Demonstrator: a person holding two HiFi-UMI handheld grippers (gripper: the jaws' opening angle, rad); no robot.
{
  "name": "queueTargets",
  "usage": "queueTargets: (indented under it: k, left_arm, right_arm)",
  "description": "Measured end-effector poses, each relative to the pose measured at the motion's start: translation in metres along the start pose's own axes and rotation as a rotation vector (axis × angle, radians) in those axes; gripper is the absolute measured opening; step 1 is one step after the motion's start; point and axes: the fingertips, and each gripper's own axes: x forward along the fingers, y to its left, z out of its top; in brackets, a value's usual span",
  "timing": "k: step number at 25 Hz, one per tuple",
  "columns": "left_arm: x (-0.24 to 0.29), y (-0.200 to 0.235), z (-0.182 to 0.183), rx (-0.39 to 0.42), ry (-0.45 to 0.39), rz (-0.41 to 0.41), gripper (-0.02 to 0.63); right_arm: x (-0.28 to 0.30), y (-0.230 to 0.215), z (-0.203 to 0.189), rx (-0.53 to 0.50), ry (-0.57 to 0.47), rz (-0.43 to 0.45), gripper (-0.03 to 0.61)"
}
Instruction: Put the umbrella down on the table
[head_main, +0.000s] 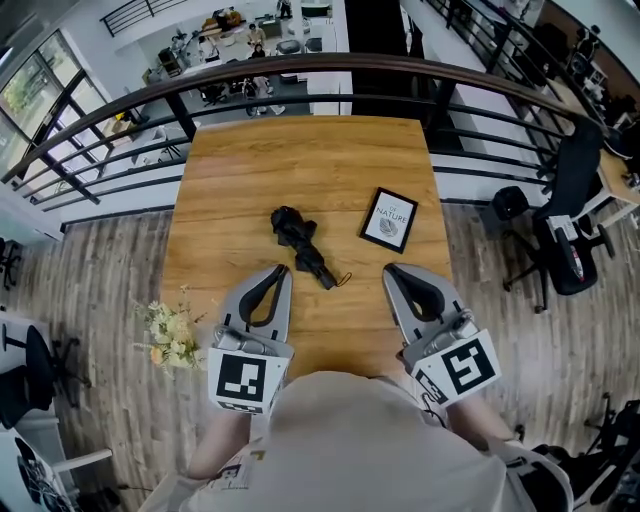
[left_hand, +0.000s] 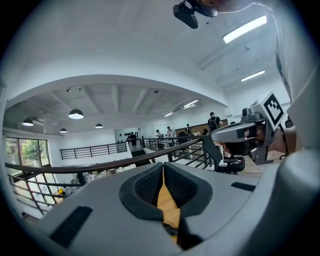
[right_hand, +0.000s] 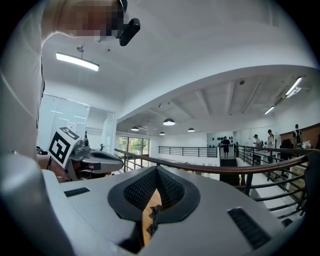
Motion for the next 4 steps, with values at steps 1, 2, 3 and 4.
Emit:
queueTargets:
  k: [1,2,3,4]
  left_arm:
    - [-0.0004,-0.0006,0.0013,0.003,0.005,0.006,0.023]
    - [-0.0008,-0.0015,0.0030,0.008,0.007,0.010,0.023]
    - [-0.0012,-0.0025,0.0047,0.013,0.007,0.013,0.023]
    - [-0.0016,-0.0036,0.0064,0.019,0.007,0.014,0.023]
  right_arm:
    - [-0.0010,-0.0006,0.0011,-0.002,-0.001,-0.001,0.028]
    - [-0.0023,-0.0013,0.0023,-0.005,-0.002,-0.002,0.027]
    - [-0.0035,-0.0020,0.0035,-0.009,-0.003,-0.003,0.028]
    - [-0.0048,-0.0026,0.0048,-0.014,-0.003,-0.004,0.028]
